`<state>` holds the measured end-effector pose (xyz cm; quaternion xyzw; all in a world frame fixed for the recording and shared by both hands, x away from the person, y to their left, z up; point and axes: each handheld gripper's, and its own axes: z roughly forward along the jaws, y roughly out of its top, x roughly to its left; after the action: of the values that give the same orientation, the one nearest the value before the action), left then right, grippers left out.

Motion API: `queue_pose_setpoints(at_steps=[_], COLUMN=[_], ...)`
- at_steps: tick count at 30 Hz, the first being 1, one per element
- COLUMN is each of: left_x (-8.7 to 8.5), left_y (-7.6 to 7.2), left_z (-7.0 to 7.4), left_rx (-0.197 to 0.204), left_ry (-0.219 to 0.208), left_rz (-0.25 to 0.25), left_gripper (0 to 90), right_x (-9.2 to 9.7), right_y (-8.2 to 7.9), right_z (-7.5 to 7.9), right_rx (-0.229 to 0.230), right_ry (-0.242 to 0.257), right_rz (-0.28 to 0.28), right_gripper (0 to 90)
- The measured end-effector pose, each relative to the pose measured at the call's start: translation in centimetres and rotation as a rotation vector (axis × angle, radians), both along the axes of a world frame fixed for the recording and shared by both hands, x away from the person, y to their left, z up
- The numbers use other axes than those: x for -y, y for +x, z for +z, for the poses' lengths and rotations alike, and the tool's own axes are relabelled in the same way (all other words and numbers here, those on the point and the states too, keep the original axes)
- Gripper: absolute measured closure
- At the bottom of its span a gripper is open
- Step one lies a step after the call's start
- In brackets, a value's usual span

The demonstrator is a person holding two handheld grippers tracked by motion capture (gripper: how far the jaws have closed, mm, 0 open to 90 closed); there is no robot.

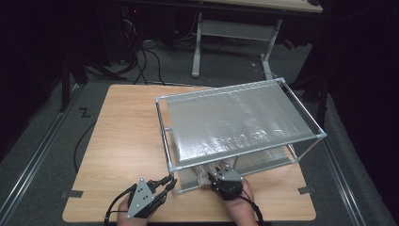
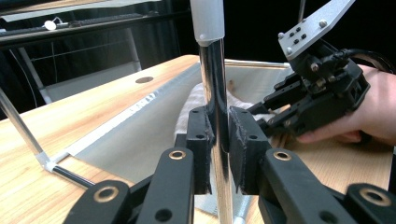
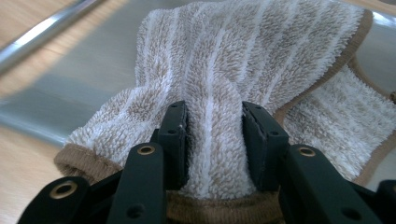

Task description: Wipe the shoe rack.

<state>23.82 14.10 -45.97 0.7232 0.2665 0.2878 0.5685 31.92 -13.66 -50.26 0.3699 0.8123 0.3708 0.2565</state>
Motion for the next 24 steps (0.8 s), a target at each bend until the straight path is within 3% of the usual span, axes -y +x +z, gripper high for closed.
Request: queue_pose_setpoints(at_steps=[13, 24], left_x=[-0.7, -0.8], left_y=[-0.2, -0.3], left_z=[0.1, 0.1], left_rx=[-0.007, -0.011], left_ry=[-0.002, -0.010], left_rz=[0.011, 0.016], left_gripper=[79.2, 79.2], right_x=[7.6, 14.8], right_y=[2.0, 3.7], right_z=[0.1, 0.6], right_rx=[0.008, 0.024], right_ry=[-0.003, -0.028], right_rz=[-0.168, -0.349], right_gripper=[62.8, 62.5])
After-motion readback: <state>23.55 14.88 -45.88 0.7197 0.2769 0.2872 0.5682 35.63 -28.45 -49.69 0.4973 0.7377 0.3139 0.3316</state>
